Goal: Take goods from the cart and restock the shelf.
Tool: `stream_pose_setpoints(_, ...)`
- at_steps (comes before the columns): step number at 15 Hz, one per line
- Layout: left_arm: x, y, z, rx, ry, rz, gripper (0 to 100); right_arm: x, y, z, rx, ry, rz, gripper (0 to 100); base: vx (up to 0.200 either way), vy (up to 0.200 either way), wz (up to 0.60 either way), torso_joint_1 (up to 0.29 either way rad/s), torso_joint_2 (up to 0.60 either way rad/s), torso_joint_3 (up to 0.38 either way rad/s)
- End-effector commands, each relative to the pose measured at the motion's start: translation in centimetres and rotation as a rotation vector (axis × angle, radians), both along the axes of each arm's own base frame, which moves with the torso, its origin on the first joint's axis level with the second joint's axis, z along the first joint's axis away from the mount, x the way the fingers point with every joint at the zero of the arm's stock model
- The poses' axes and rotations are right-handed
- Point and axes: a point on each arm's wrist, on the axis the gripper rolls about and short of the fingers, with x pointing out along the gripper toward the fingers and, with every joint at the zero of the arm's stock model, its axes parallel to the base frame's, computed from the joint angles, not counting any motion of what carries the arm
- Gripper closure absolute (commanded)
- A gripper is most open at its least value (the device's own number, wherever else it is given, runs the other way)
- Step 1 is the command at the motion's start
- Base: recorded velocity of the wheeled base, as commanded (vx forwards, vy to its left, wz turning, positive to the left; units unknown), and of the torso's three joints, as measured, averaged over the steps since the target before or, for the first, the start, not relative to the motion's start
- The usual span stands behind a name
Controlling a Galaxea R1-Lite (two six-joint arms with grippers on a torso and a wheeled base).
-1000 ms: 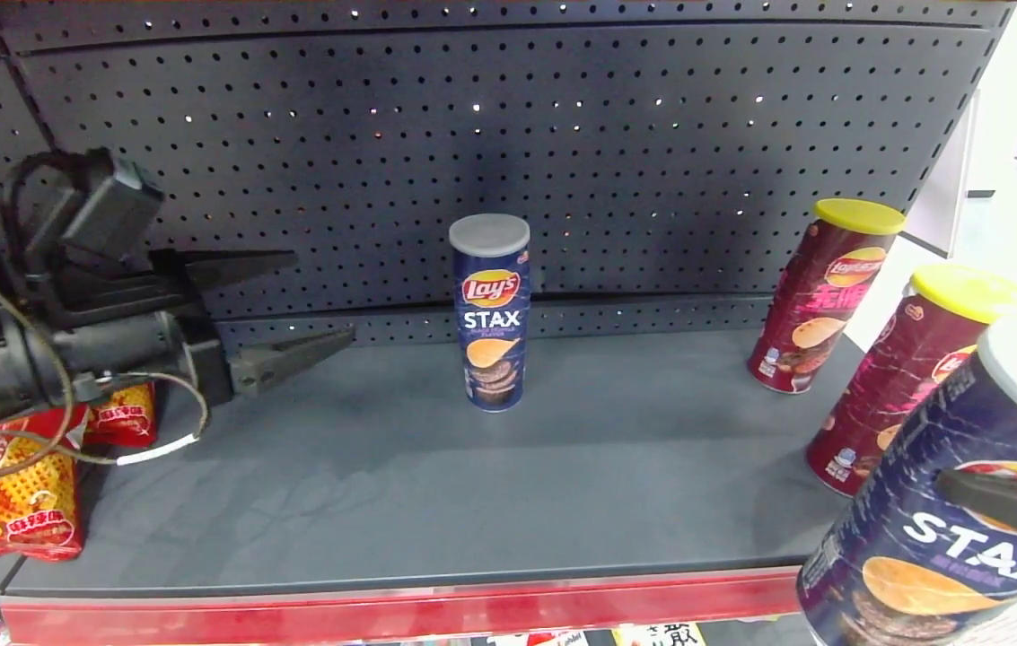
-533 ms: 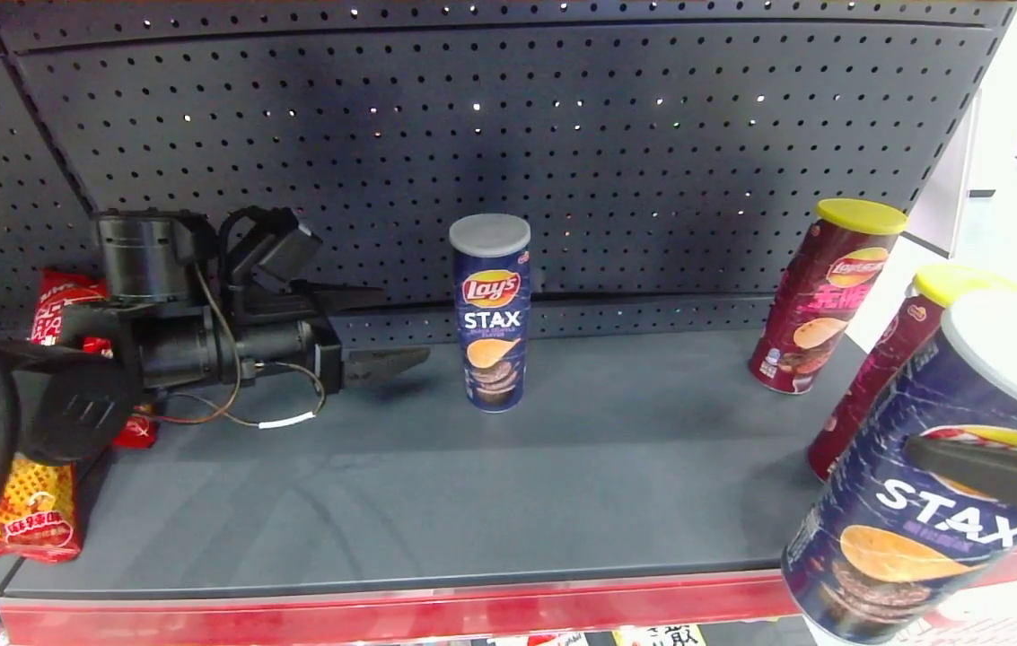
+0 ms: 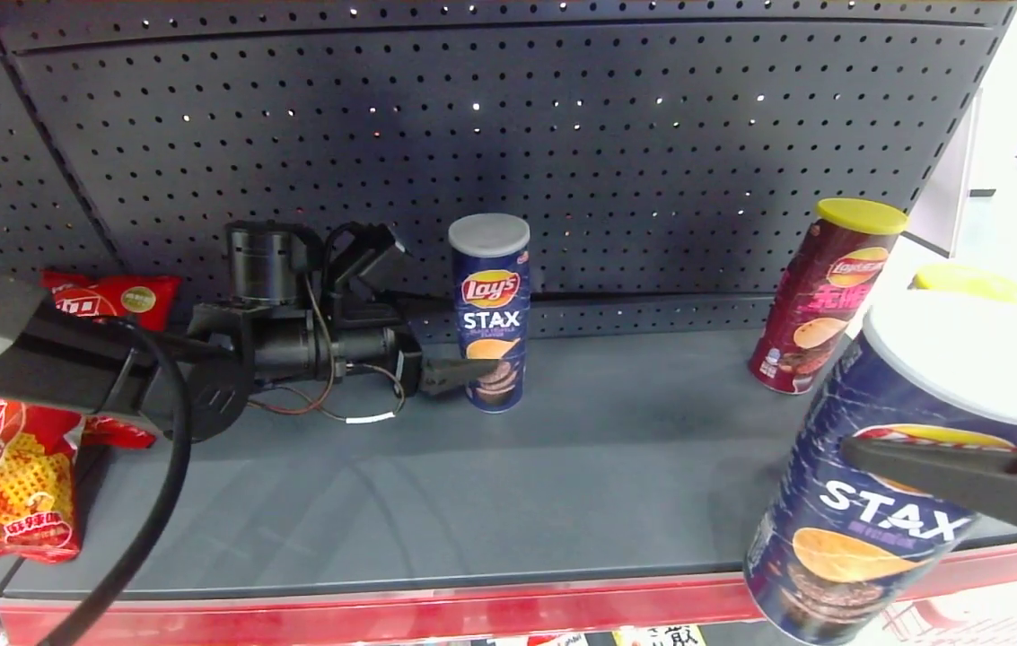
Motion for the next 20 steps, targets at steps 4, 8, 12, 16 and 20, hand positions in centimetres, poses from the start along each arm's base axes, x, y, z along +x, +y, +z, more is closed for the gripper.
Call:
stream_pose_setpoints(4, 0.0, -0.3, 0.0, -0.001, -0.008, -0.003, 0, 2.8, 3.0, 0.5, -0.020, 0.028, 0.066, 100, 0.000, 0.000, 0.00, 0.000, 0.00, 0.000)
stream_pose_setpoints(8, 0.1, -0.6, -0.4, 0.002, 0.004, -0.009, 0, 3.4, 4.0, 0.5, -0.019, 0.026, 0.092, 100, 0.000, 0.000, 0.00, 0.000, 0.00, 0.000)
stream_pose_setpoints(12, 1.1, -1.5, -0.9, -0.007, 0.015, -0.018, 0, 3.6, 4.1, 0.4, -0.019, 0.026, 0.092, 100, 0.000, 0.000, 0.00, 0.000, 0.00, 0.000)
stream_pose_setpoints(16, 1.8, -2.3, -1.2, -0.031, 0.016, 0.004, 100, 3.6, 4.1, 0.3, -0.020, 0.030, 0.090, 100, 0.000, 0.000, 0.00, 0.000, 0.00, 0.000)
stream_pose_setpoints(20, 1.6, -2.3, -0.9, -0.034, 0.007, 0.001, 100, 3.6, 4.1, 0.1, -0.022, 0.034, 0.088, 100, 0.000, 0.000, 0.00, 0.000, 0.00, 0.000)
